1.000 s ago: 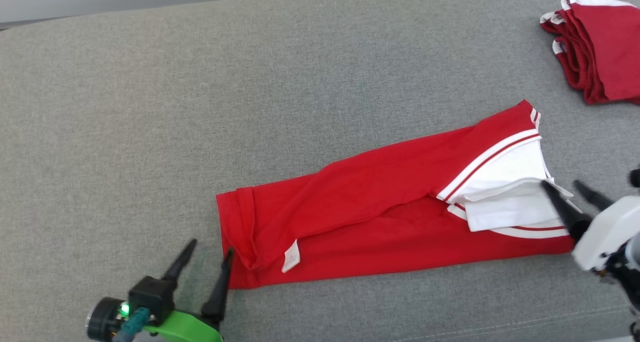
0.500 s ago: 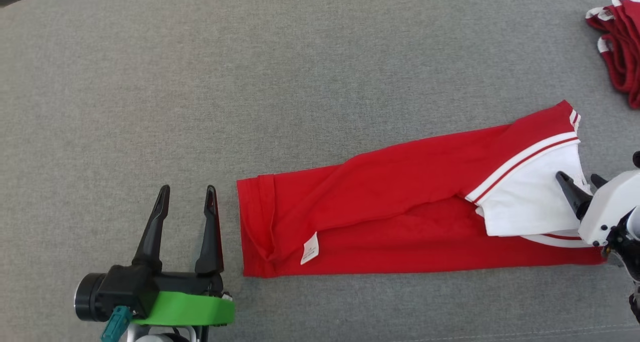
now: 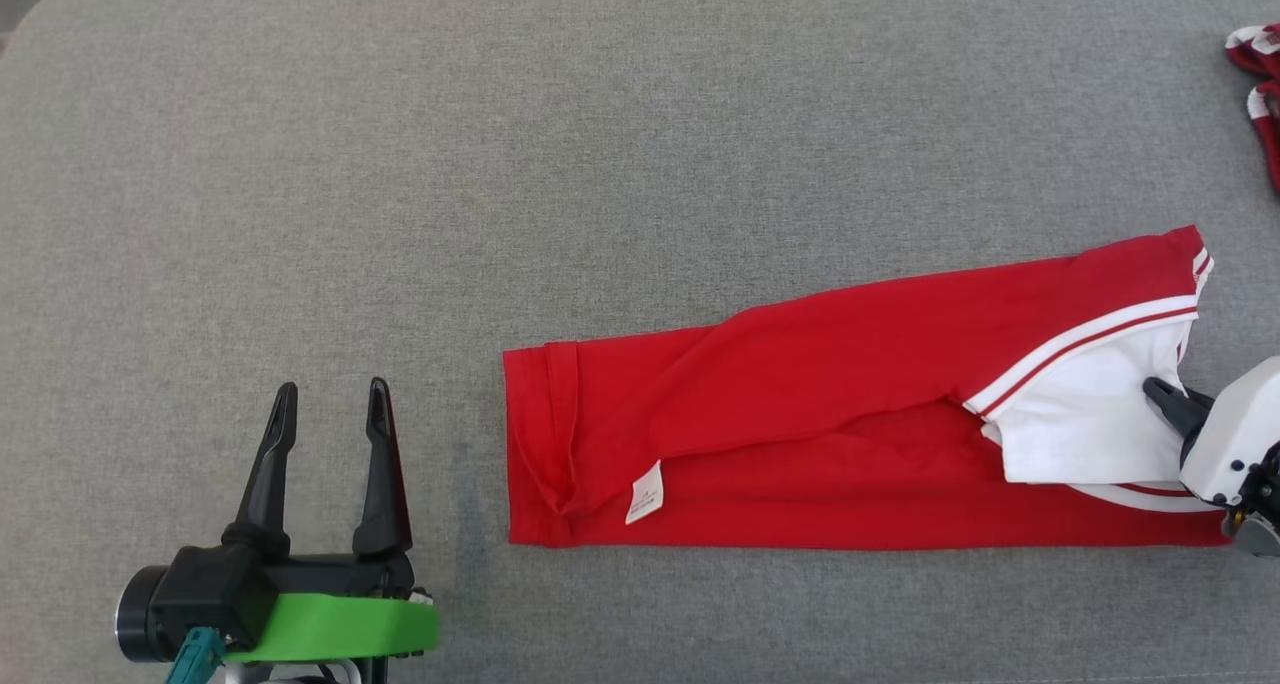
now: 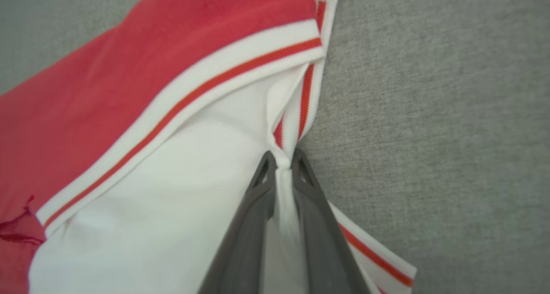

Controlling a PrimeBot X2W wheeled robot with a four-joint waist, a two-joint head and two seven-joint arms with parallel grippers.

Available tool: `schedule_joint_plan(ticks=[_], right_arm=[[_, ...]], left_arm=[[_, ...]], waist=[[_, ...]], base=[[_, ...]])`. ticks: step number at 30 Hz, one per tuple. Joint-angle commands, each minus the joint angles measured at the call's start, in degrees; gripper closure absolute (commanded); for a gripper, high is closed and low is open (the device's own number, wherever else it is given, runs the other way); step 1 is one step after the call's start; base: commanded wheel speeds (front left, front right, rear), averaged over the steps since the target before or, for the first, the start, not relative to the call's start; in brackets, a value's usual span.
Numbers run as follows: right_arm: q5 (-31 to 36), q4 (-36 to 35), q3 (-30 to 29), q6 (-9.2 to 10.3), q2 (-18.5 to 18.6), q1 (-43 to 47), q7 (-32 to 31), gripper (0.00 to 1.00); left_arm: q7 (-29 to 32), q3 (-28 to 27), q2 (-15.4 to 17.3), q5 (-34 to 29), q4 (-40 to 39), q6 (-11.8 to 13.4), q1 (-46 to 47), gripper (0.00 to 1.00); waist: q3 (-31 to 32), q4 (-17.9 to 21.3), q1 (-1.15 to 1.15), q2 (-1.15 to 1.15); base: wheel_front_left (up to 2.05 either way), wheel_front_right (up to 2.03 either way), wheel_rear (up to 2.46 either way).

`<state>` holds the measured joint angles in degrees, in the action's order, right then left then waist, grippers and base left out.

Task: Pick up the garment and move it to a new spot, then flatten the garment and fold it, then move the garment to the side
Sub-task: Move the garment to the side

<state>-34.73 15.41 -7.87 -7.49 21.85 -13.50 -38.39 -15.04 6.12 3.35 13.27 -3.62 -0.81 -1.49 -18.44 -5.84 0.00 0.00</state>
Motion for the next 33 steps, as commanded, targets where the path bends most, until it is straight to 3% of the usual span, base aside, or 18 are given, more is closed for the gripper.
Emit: schedule_joint_plan(ticks=[1,7,12,17,25,33], right_arm=[[-0.29,0.50,-0.39,0.01,-0.67,1.56,1.05,1.00],[-0.20,0.67,-7.18,0.06,1.62,-1.89,5.95,1.00],[-0.85,-1.40,-12.29,0.06,3.44,-2.32,4.43,1.00],[-2.97,-9.33,-12.75,0.04,3.25,-0.31,0.49,1.00],[-4.63,-24.22,-0.31,0.01,-3.47,2.34,-7.78,1.00],[-0.06,-22.19,13.64,0.01,-13.11,2.73,-6.75,1.00]], left_arm=[[-0.15,-0.31,-0.14,-0.58,-0.20,-0.48,-0.43,0.00],[-0.15,-0.44,-0.42,-0.05,0.16,-1.09,0.07,0.00],[-0.16,-0.61,-0.42,0.35,1.14,-1.11,-0.36,0.00],[-0.16,-0.18,-0.43,0.29,2.27,-0.70,-1.98,0.00],[-0.17,1.69,-0.41,1.54,2.67,0.40,-3.18,0.00],[-0.16,3.75,-0.40,2.62,3.48,0.94,-2.51,0.00]], waist=[[0.13,0.36,0.00,0.00],[0.97,1.17,0.00,0.00],[2.19,1.12,0.00,0.00],[4.80,0.79,0.00,0.00],[7.53,0.26,0.00,0.00],[7.64,-1.58,0.00,0.00]], base=[[0.00,0.00,0.00],[0.00,0.00,0.00],[0.00,0.00,0.00],[0.00,0.00,0.00],[0.00,0.00,0.00],[0.00,0.00,0.00]])
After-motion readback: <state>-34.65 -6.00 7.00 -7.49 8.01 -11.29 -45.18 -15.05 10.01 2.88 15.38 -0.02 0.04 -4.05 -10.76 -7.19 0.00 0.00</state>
